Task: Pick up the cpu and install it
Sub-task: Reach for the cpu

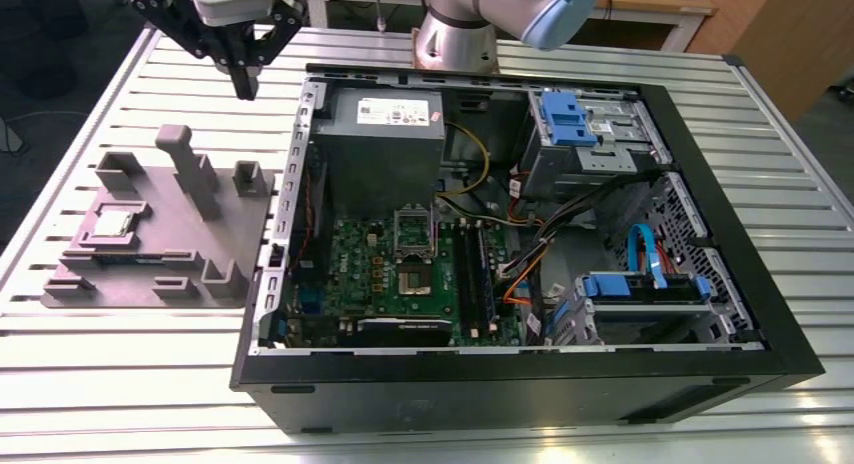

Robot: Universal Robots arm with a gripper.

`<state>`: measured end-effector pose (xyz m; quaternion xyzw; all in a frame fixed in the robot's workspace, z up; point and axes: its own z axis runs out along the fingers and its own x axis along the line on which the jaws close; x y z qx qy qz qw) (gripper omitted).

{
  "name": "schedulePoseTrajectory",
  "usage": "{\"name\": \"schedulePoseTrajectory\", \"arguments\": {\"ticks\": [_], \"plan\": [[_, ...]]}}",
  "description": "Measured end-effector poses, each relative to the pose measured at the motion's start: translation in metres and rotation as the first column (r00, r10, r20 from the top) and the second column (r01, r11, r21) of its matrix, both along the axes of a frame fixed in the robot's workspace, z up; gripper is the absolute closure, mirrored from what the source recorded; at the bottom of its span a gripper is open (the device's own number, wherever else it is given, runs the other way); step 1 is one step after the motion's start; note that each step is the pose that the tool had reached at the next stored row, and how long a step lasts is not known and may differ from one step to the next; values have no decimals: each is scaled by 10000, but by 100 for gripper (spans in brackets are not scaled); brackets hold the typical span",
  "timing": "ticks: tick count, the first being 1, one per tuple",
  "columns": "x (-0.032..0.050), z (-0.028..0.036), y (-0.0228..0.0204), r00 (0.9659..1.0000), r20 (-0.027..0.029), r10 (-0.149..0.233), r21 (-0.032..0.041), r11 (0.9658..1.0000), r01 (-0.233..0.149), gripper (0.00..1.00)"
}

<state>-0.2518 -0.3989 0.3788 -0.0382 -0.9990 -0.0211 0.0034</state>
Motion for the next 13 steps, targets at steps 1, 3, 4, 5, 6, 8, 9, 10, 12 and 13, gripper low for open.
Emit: {"name": "schedulePoseTrajectory", "arguments": {"ticks": [1, 3, 4, 5, 6, 8, 9, 10, 12, 13], "plan": [[-8, -1, 0, 10000, 0, 0, 0, 10000, 0, 90], [-23, -1, 0, 10000, 0, -1, 0, 10000, 1, 90], [-30, -2, 0, 10000, 0, -1, 0, 10000, 1, 90], [-37, -2, 0, 10000, 0, 0, 0, 10000, 0, 90], [-42, -3, 0, 10000, 0, 0, 0, 10000, 0, 90], [-50, -3, 0, 10000, 0, 0, 0, 10000, 0, 90], [-55, -4, 0, 10000, 0, 0, 0, 10000, 0, 90], [-59, -4, 0, 10000, 0, 0, -1, 10000, 0, 90], [-66, -6, 0, 10000, 0, 0, 0, 10000, 0, 90], [-70, -6, 0, 10000, -1, 0, 0, 10000, 0, 90]]}}
